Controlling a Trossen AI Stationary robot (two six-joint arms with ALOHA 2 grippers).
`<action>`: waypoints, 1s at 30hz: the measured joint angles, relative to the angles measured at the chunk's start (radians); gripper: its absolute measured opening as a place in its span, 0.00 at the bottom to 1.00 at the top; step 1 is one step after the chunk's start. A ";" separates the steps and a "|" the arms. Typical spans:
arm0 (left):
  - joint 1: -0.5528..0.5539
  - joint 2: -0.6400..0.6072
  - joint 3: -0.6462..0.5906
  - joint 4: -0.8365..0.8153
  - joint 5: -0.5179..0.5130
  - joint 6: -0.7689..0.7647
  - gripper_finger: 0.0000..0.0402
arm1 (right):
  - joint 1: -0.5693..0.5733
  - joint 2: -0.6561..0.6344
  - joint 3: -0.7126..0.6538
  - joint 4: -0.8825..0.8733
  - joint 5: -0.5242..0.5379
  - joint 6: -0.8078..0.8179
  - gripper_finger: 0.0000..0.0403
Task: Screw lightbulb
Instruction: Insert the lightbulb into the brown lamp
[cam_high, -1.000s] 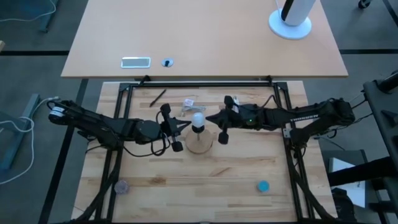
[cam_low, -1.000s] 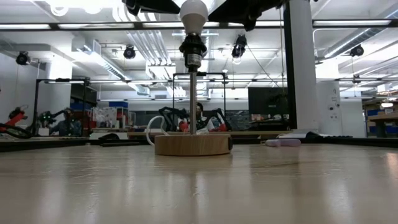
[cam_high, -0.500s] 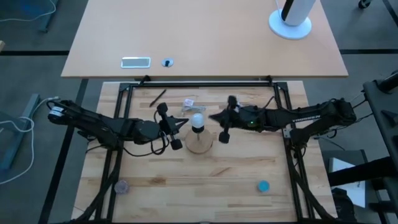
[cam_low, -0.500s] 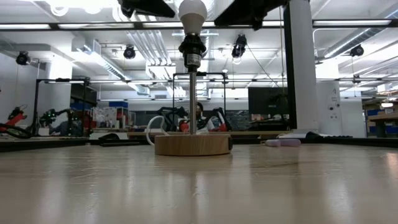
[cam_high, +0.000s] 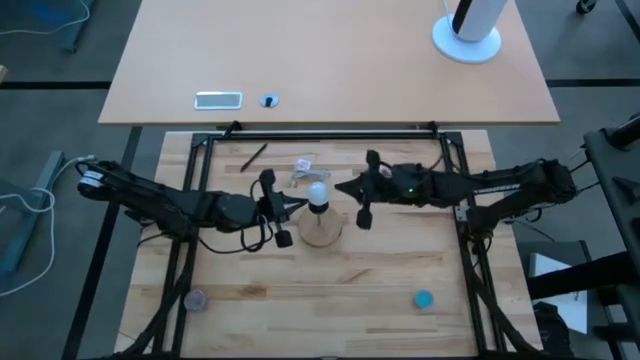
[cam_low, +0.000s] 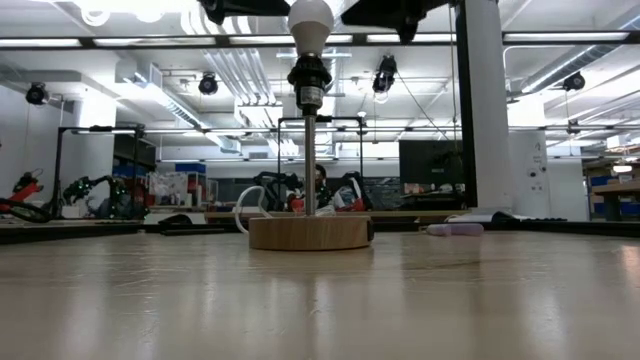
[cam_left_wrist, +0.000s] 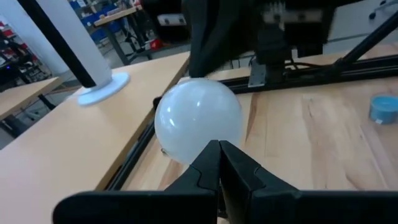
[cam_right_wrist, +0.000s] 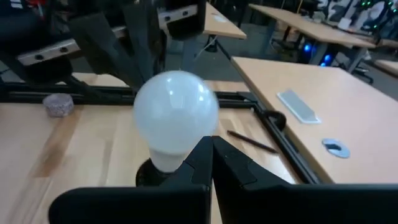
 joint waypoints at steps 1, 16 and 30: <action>0.003 0.004 0.000 0.003 0.000 0.000 0.00 | 0.002 0.018 0.000 0.018 0.000 0.000 0.00; 0.006 0.010 0.000 -0.004 -0.019 -0.013 0.00 | 0.024 0.045 0.000 0.036 0.011 0.020 0.00; -0.008 -0.021 0.000 -0.034 -0.099 -0.063 0.00 | 0.033 0.027 0.000 -0.015 0.058 0.069 0.00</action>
